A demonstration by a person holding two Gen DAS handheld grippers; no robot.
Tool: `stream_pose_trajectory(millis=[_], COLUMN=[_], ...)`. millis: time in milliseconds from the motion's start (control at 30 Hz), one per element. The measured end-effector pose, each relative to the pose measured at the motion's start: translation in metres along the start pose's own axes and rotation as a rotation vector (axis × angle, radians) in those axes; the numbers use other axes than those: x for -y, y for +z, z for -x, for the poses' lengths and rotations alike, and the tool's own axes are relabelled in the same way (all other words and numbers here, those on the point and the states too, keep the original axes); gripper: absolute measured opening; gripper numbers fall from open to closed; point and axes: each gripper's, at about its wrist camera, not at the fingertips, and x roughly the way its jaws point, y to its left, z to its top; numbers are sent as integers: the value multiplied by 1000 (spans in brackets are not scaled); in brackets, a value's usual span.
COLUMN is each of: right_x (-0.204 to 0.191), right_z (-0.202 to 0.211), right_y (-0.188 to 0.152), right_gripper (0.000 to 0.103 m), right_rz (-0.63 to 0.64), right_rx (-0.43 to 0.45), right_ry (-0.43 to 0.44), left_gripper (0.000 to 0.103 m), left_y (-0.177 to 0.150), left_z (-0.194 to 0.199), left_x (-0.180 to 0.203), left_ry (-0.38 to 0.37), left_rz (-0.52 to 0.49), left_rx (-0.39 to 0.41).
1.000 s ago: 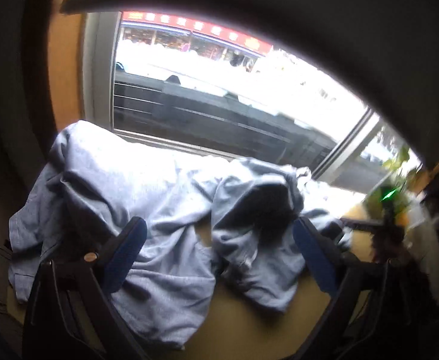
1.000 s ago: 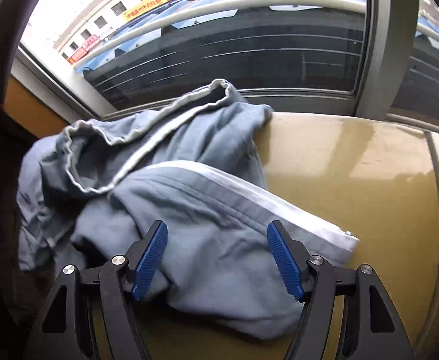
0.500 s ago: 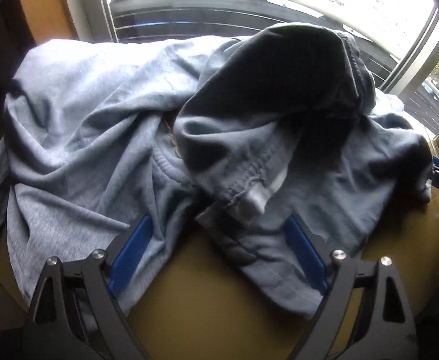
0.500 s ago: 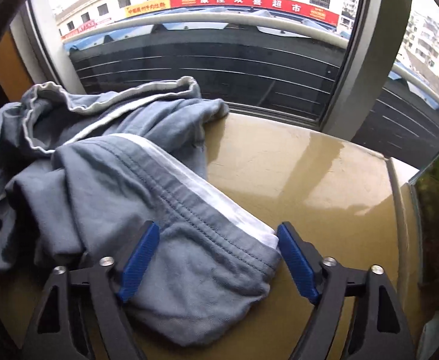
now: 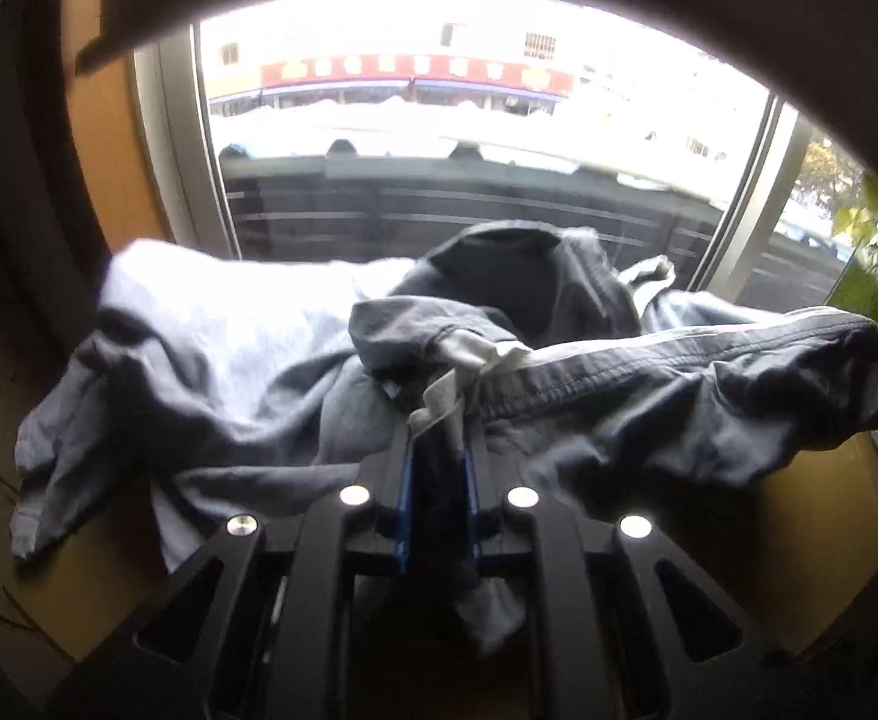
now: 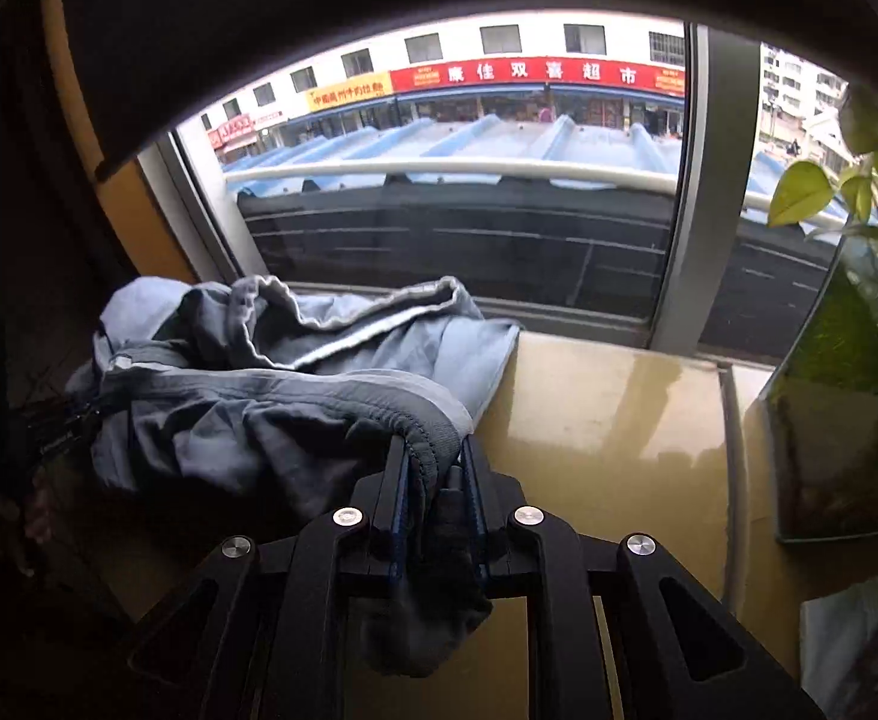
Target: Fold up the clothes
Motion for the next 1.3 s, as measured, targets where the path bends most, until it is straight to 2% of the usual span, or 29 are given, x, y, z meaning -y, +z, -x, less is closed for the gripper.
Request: stream_pose_trajectory(millis=[100,167,200,267,333,400,433,467,533,600,633,667,700,733,767,800,833,867,900,967,1033,1100,1200,1267,1300], right_x=[3,0,-3,-9,-20,-24,-24,-22,-13,-1,6,11,16,19,17,16,13,8,2,-9,-26,-38,-49,-55,-55], right_z=[42,63,73,89,84,65,54,47,40,43,46,45,45,40,29,18,3,-15,-34,-71,-106,-142,-176,-176,-175], right_y=[5,-8,-16,-36,-73,-113,-130,-138,-143,-131,-118,-106,-93,-80,-67,-53,-41,-31,-20,1,14,14,-10,-29,-40], right_gripper=[17,17,17,17,17,17,17,17,17,17,19,30,47,56,72,76,76,76,76,76,76,75,77,78,78], right_rz=[4,38,59,101,143,141,136,130,107,70,59,54,48,57,84,111,134,152,171,208,275,314,327,371,382], right_rx=[79,77,67,37,-71,-232,-308,-343,-352,-303,-255,-216,-176,-147,-132,-117,-117,-136,-155,-193,-209,-263,-381,-339,-323], right_ry=[70,138,172,237,315,351,341,317,284,297,304,316,328,316,276,235,201,174,148,94,87,128,180,163,138], left_gripper=[10,10,10,11,11,11,11,12,14,23,38,47,47,45,45,45,49,46,46,48,47,49,47,47,49], left_y=[9,2,-5,-22,-53,-84,-93,-97,-86,-52,-31,-12,5,18,30,41,49,54,54,49,41,35,39,52,61], left_z=[46,76,86,88,76,61,54,50,50,51,48,40,29,19,10,1,-6,-12,-17,-29,-49,-74,-116,-137,-146], left_x=[-3,0,3,18,26,30,29,27,20,12,6,0,-4,-9,-13,-18,-19,-17,-7,24,50,63,73,73,72], left_ry=[-182,-288,-356,-425,-492,-470,-454,-438,-424,-395,-359,-332,-312,-313,-341,-368,-360,-320,-297,-281,-293,-335,-353,-382,-373], left_rz=[-40,-114,-171,-242,-289,-305,-298,-288,-254,-224,-200,-177,-162,-147,-129,-111,-103,-104,-146,-301,-369,-333,-258,-200,-177], left_rx=[126,197,193,126,-29,-167,-209,-228,-201,-109,-63,-33,-15,-8,-9,-10,-10,-9,-24,-81,-151,-231,-337,-366,-360])
